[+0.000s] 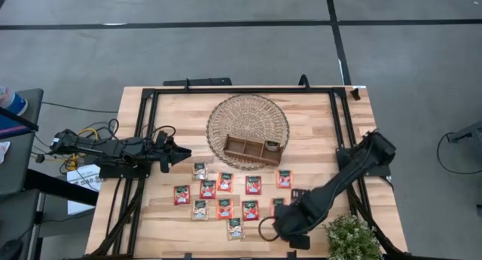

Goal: Pick & Place Tea
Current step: Put the brown tea bag into the right section of the wooden organizer

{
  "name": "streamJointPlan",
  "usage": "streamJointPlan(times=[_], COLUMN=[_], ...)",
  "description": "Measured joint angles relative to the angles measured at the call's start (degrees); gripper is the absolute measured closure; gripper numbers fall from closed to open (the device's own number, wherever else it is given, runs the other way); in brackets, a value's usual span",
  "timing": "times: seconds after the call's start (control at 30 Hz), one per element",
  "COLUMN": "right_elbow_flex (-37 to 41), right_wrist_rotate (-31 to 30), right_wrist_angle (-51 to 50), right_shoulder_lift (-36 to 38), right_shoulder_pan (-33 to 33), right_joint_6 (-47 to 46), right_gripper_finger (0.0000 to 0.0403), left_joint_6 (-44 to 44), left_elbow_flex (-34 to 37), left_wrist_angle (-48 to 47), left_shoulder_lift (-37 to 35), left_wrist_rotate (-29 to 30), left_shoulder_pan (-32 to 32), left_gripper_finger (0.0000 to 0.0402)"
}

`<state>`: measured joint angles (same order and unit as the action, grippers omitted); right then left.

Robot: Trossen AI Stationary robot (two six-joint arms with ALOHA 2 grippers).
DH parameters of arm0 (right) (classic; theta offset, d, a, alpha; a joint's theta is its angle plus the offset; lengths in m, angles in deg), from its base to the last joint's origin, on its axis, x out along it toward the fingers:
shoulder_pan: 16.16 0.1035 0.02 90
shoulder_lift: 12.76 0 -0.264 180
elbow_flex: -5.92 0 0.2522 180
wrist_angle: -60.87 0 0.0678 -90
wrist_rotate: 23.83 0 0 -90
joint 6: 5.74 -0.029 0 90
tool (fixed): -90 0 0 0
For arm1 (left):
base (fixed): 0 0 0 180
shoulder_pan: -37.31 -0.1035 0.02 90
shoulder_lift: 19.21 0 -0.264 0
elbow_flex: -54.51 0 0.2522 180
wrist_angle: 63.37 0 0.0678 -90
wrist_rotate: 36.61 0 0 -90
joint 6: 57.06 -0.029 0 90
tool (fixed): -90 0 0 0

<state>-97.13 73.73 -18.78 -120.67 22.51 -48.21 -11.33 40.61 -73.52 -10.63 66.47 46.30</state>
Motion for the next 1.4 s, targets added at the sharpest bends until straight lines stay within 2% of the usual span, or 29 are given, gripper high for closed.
streamJointPlan(times=[0.3, 0.47, 0.77, 1.03, 1.4], right_elbow_flex=[-0.01, 1.55, 6.0, 8.73, 11.47], right_wrist_rotate=[0.03, -0.21, -0.25, -2.17, -1.49], right_wrist_angle=[4.02, 5.17, 9.64, 11.95, 13.41], right_shoulder_lift=[-5.93, -6.74, -6.5, -6.5, -6.45], right_shoulder_pan=[0.31, 0.99, 2.95, 1.72, 0.66], right_joint_6=[8.76, 8.13, 5.42, 6.78, 10.88], right_gripper_finger=[0.0281, 0.0254, 0.0203, 0.0217, 0.0228], left_joint_6=[0.09, 0.39, 0.39, 1.57, 1.72], left_elbow_flex=[0.0, 0.0, 0.0, 0.0, 0.0], left_wrist_angle=[-0.19, -0.33, -0.31, -0.26, -0.2], left_shoulder_lift=[-0.01, -0.01, -0.02, -0.01, -0.02], left_wrist_rotate=[-2.27, -4.35, -4.52, -4.63, -4.61], left_shoulder_pan=[0.01, 0.0, 0.01, 0.01, 0.0], left_gripper_finger=[0.0268, 0.0268, 0.0268, 0.0268, 0.0268])
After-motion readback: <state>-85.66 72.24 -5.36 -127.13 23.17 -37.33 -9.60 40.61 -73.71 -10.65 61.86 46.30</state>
